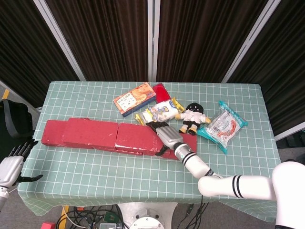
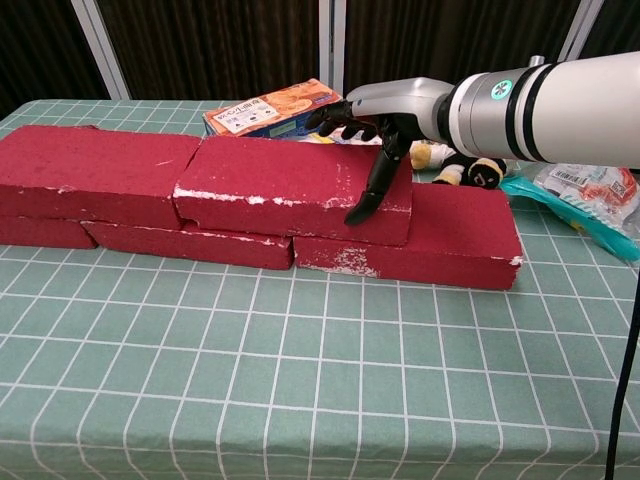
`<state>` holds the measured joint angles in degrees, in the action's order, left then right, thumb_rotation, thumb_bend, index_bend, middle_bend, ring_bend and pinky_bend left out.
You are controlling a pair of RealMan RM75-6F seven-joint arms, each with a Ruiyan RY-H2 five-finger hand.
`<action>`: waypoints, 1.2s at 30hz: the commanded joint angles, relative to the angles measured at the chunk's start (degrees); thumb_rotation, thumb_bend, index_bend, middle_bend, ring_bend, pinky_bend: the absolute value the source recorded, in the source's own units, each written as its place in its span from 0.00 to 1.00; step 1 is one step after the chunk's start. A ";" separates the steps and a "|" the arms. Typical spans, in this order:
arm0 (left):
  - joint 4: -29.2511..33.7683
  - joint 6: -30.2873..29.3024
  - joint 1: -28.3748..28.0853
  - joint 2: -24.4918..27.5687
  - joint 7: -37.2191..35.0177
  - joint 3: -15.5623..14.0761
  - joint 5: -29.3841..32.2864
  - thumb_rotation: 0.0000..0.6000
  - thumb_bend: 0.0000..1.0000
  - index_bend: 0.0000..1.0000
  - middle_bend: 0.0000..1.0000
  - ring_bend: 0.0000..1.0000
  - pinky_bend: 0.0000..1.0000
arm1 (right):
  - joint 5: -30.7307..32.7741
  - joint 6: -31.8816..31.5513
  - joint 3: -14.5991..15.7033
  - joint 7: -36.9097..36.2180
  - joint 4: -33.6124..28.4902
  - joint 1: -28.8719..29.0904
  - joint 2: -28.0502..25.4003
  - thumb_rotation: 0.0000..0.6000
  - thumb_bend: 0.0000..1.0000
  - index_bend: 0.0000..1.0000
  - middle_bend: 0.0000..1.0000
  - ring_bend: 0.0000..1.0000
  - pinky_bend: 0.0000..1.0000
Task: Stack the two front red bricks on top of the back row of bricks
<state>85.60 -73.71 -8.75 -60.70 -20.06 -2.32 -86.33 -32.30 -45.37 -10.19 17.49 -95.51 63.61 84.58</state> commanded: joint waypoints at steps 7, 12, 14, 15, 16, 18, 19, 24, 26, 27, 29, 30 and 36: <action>0.10 0.04 0.08 0.02 0.17 -0.05 0.12 1.00 0.03 0.02 0.00 0.00 0.00 | 0.27 0.74 0.37 -0.19 0.18 0.06 -0.24 1.00 0.07 0.00 0.09 0.02 0.00; 0.11 0.04 0.08 0.02 0.19 -0.02 0.15 1.00 0.03 0.02 0.00 0.00 0.00 | -0.36 0.22 0.58 -0.41 0.17 -0.30 0.00 1.00 0.08 0.00 0.13 0.06 0.00; 0.10 0.09 0.07 0.02 0.17 -0.04 0.15 1.00 0.03 0.02 0.00 0.00 0.00 | -0.62 -0.02 0.53 -0.60 0.20 -0.49 -0.02 1.00 0.09 0.00 0.14 0.07 0.00; 0.09 0.09 0.07 0.02 0.16 -0.03 0.16 1.00 0.03 0.02 0.00 0.00 0.00 | -0.73 -0.14 0.51 -0.68 0.21 -0.59 -0.03 1.00 0.09 0.00 0.14 0.07 0.00; 0.08 0.07 0.07 0.01 0.15 -0.03 0.14 1.00 0.03 0.02 0.00 0.00 0.00 | -0.82 -0.27 0.47 -0.76 0.19 -0.69 -0.08 1.00 0.09 0.00 0.14 0.08 0.00; 0.08 0.00 0.09 0.01 0.16 -0.02 0.10 1.00 0.03 0.02 0.00 0.00 0.00 | -0.98 -0.60 0.39 -0.93 0.07 -0.93 -0.27 1.00 0.10 0.00 0.15 0.08 0.00; 0.07 -0.02 0.10 0.01 0.14 -0.02 0.10 1.00 0.03 0.02 0.00 0.00 0.00 | -1.10 -0.71 0.35 -1.04 0.00 -1.08 -0.40 1.00 0.10 0.00 0.15 0.08 0.00; 0.17 0.02 0.07 0.03 0.28 -0.02 0.06 1.00 0.03 0.02 0.00 0.00 0.00 | -1.69 -0.44 0.16 -1.72 -0.45 -1.64 -1.32 1.00 0.11 0.00 0.16 0.09 0.00; 0.27 0.04 0.03 0.05 0.43 -0.01 0.05 1.00 0.03 0.02 0.00 0.00 0.00 | -2.04 -0.18 0.13 -2.05 -0.67 -1.89 -1.76 1.00 0.11 0.00 0.16 0.09 0.00; 0.32 0.05 0.02 0.05 0.50 0.00 0.07 1.00 0.03 0.02 0.00 0.00 0.00 | -2.22 -0.07 0.14 -2.16 -0.78 -1.98 -1.94 1.00 0.11 0.00 0.16 0.09 0.00; 0.40 0.10 -0.01 0.08 0.62 0.01 0.08 1.00 0.03 0.02 0.00 0.00 0.00 | -2.74 0.13 0.15 -2.48 -1.11 -2.24 -2.33 1.00 0.11 0.00 0.16 0.09 0.00; 0.44 0.11 -0.02 0.09 0.66 0.01 0.09 1.00 0.03 0.02 0.00 0.00 0.00 | -3.02 0.15 0.15 -2.64 -1.27 -2.38 -2.46 1.00 0.11 0.00 0.16 0.09 0.00; 0.58 0.43 -0.18 0.07 0.88 0.02 0.17 1.00 0.03 0.02 0.00 0.00 0.00 | -4.81 0.42 0.34 -3.62 -1.93 -3.22 -2.83 1.00 0.12 0.00 0.16 0.10 0.00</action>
<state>86.18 -73.28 -8.93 -60.63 -19.17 -2.30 -86.15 -37.00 -44.99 -9.88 13.97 -97.38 60.49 81.77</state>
